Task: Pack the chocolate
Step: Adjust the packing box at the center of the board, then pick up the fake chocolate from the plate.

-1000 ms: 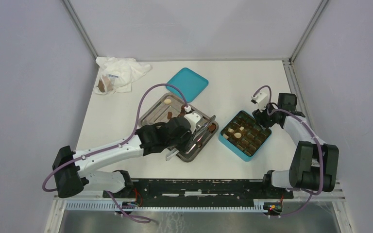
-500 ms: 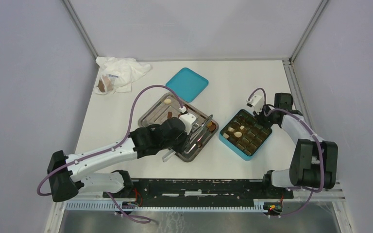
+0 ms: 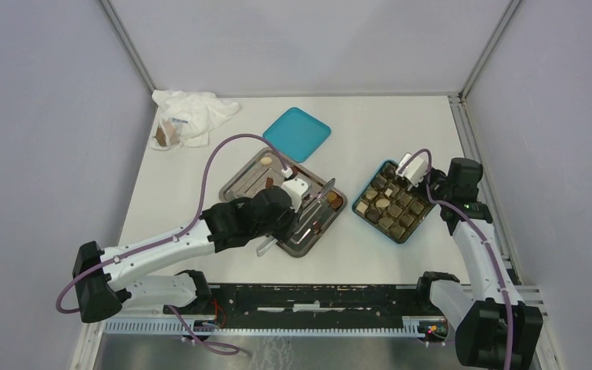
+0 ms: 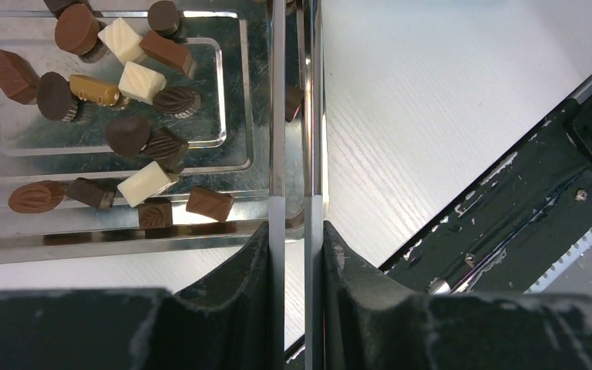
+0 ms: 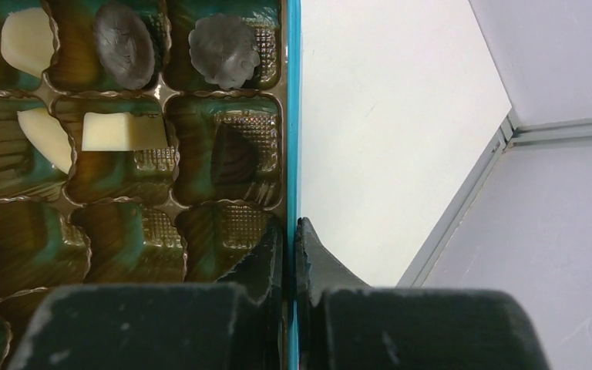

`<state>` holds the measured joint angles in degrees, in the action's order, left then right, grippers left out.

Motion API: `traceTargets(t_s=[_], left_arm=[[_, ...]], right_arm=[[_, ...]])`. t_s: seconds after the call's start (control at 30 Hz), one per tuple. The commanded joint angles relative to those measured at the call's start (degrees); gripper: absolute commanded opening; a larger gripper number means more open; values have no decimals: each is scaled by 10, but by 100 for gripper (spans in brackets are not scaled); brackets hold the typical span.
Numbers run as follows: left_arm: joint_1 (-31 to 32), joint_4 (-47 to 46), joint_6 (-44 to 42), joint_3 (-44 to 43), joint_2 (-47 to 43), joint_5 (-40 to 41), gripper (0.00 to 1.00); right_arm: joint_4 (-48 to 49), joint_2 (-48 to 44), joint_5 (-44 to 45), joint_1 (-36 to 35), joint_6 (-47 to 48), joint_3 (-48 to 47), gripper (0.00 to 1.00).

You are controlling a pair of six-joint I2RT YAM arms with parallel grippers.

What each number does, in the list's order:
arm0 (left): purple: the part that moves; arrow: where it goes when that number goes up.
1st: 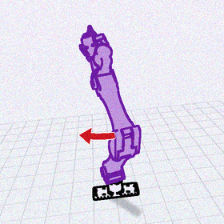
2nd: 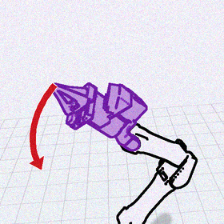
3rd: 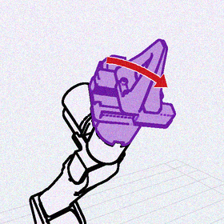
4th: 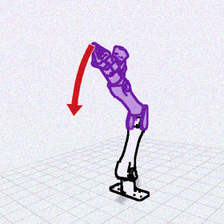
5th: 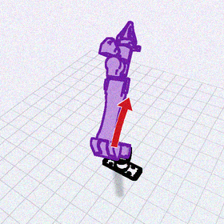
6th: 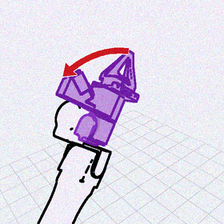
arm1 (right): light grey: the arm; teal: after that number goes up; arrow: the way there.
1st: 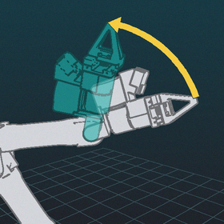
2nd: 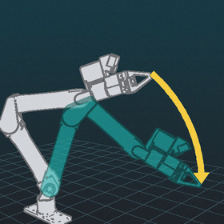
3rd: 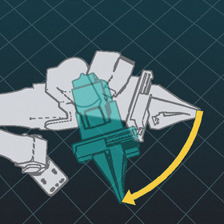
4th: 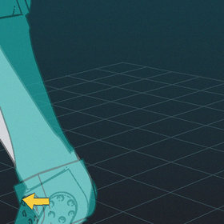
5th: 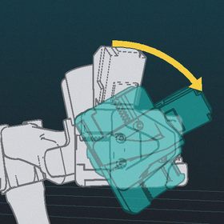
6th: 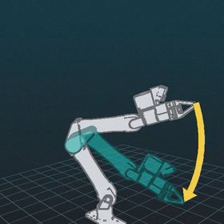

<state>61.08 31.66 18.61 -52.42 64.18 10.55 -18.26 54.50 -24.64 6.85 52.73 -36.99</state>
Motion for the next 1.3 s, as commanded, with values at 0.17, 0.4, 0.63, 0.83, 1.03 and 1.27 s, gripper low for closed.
traceTargets(t_s=[0.17,0.4,0.63,0.83,1.03,1.27], left_arm=[[-3,-5,24,1,-25,24,31],[-9,-9,26,11,-17,25,31],[-18,-9,28,21,-17,24,31],[-71,5,27,28,-26,-5,31],[-174,44,4,3,8,-69,32],[-189,108,-1,-57,92,-65,32]], right_arm=[[40,19,-9,-2,-7,-3,2],[-9,205,83,-2,-88,-81,5],[-13,232,102,-3,-130,-94,46],[-23,132,101,4,-121,-107,75],[-26,52,-182,4,-179,-132,93],[0,79,-322,4,-170,-59,98]])
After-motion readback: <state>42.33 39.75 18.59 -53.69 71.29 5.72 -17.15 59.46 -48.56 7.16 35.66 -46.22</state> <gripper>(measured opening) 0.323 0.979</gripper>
